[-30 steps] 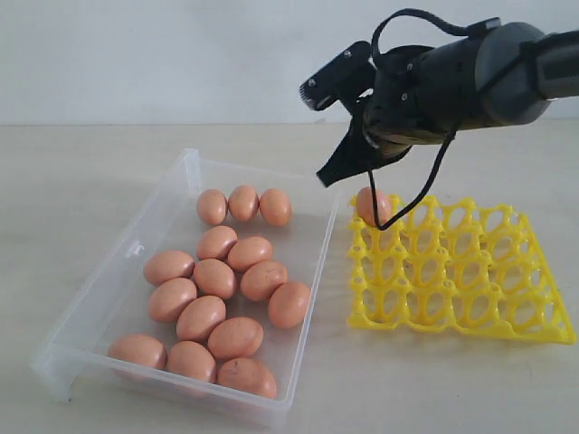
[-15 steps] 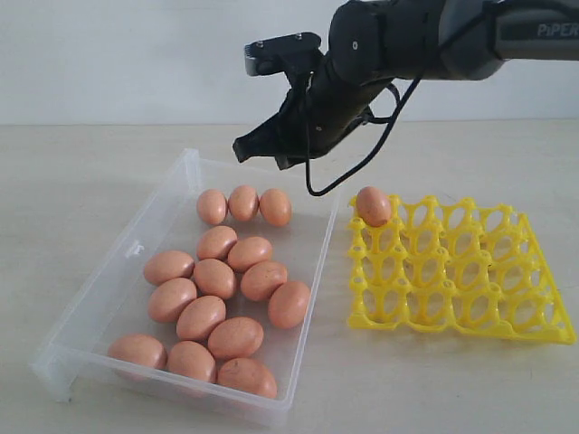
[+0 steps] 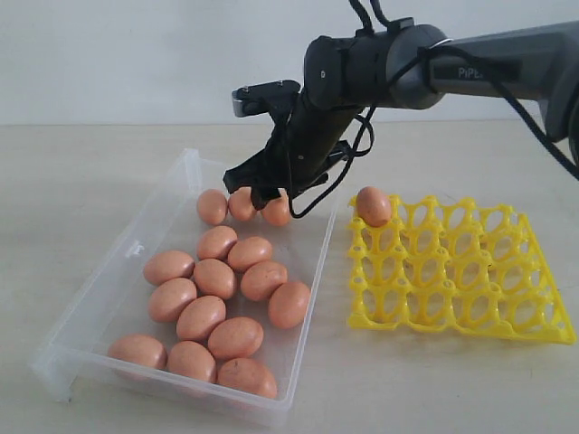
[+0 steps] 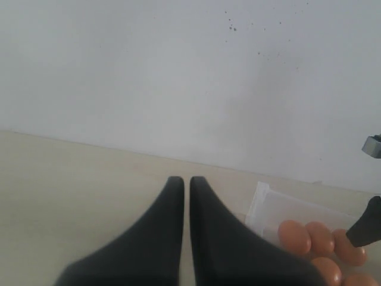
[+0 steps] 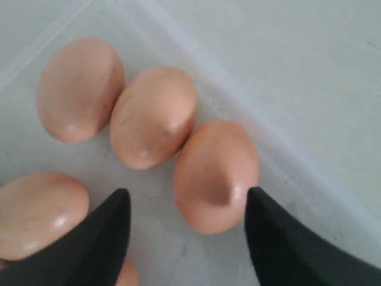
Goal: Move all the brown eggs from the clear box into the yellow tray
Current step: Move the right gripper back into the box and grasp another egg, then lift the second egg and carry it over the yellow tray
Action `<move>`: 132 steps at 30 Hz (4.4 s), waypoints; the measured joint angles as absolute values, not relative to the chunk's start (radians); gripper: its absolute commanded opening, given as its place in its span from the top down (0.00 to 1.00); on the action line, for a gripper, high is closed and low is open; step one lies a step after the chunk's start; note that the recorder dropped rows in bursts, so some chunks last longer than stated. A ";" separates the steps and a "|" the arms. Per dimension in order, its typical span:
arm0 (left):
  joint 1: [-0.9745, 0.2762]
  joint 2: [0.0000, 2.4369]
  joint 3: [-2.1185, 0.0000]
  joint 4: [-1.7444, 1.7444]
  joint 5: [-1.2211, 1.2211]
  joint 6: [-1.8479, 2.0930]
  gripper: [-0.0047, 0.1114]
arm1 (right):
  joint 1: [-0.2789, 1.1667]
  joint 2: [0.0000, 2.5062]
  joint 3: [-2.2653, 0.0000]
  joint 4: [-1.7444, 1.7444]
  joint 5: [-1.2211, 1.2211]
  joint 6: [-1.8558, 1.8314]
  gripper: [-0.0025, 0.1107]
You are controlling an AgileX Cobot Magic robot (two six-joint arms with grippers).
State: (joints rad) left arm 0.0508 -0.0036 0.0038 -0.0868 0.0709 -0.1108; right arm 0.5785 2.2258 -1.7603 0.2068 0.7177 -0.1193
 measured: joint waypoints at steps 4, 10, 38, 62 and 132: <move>0.051 -0.004 0.004 -0.087 0.071 -0.111 0.93 | 0.579 2.236 -1.762 0.207 0.678 -0.093 0.47; 0.051 -0.004 0.004 -0.087 0.071 -0.111 0.93 | 0.579 2.262 -1.763 0.207 0.649 -0.089 0.48; 0.051 -0.004 0.004 -0.087 0.071 -0.111 0.93 | 0.579 2.334 -1.763 0.203 0.508 -0.064 0.48; 0.051 -0.004 0.004 -0.087 0.071 -0.111 0.93 | 0.579 2.231 -1.740 0.195 0.533 -0.172 0.98; 0.051 -0.004 0.004 -0.087 0.071 -0.111 0.93 | 0.014 2.182 -0.760 -0.720 -1.214 0.409 0.98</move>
State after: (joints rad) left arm 0.0508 -0.0036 0.0038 -0.0868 0.0709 -0.1108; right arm 0.0141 2.1823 -0.7598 -0.7195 -1.2144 0.4088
